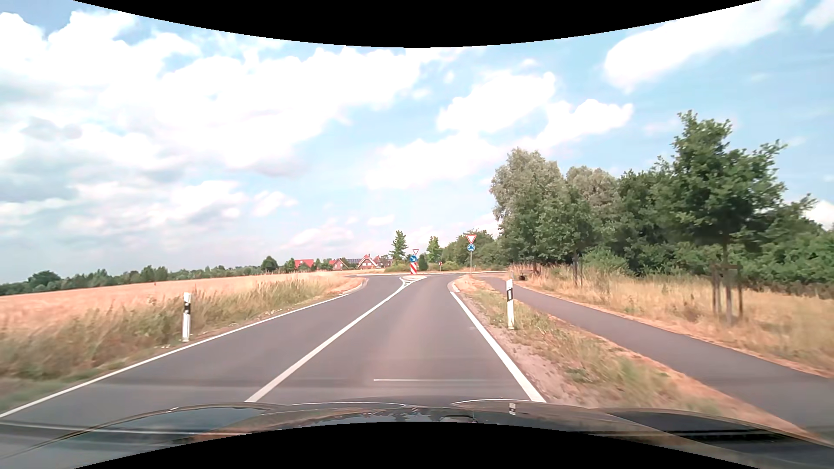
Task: Follow the waypoints while adhering to traffic rules and regulations
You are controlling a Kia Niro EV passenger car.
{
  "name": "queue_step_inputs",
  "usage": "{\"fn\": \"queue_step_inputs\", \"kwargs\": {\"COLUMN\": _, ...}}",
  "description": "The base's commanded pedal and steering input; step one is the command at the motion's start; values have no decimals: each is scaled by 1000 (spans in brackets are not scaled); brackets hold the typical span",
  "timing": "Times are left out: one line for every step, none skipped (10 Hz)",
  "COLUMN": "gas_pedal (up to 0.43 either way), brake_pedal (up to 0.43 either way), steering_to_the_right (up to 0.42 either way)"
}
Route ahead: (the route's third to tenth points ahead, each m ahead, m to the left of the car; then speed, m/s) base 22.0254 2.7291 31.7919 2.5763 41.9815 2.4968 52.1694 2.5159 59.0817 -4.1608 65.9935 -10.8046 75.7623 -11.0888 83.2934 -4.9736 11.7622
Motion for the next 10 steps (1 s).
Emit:
{"fn": "queue_step_inputs", "kwargs": {"gas_pedal": 138, "brake_pedal": 0, "steering_to_the_right": 1}}
{"fn": "queue_step_inputs", "kwargs": {"gas_pedal": 130, "brake_pedal": 0, "steering_to_the_right": 0}}
{"fn": "queue_step_inputs", "kwargs": {"gas_pedal": 130, "brake_pedal": 0, "steering_to_the_right": 0}}
{"fn": "queue_step_inputs", "kwargs": {"gas_pedal": 118, "brake_pedal": 0, "steering_to_the_right": 0}}
{"fn": "queue_step_inputs", "kwargs": {"gas_pedal": 110, "brake_pedal": 0, "steering_to_the_right": 0}}
{"fn": "queue_step_inputs", "kwargs": {"gas_pedal": 98, "brake_pedal": 0, "steering_to_the_right": 0}}
{"fn": "queue_step_inputs", "kwargs": {"gas_pedal": 98, "brake_pedal": 0, "steering_to_the_right": 0}}
{"fn": "queue_step_inputs", "kwargs": {"gas_pedal": 98, "brake_pedal": 0, "steering_to_the_right": 0}}
{"fn": "queue_step_inputs", "kwargs": {"gas_pedal": 98, "brake_pedal": 0, "steering_to_the_right": 0}}
{"fn": "queue_step_inputs", "kwargs": {"gas_pedal": 98, "brake_pedal": 0, "steering_to_the_right": 0}}
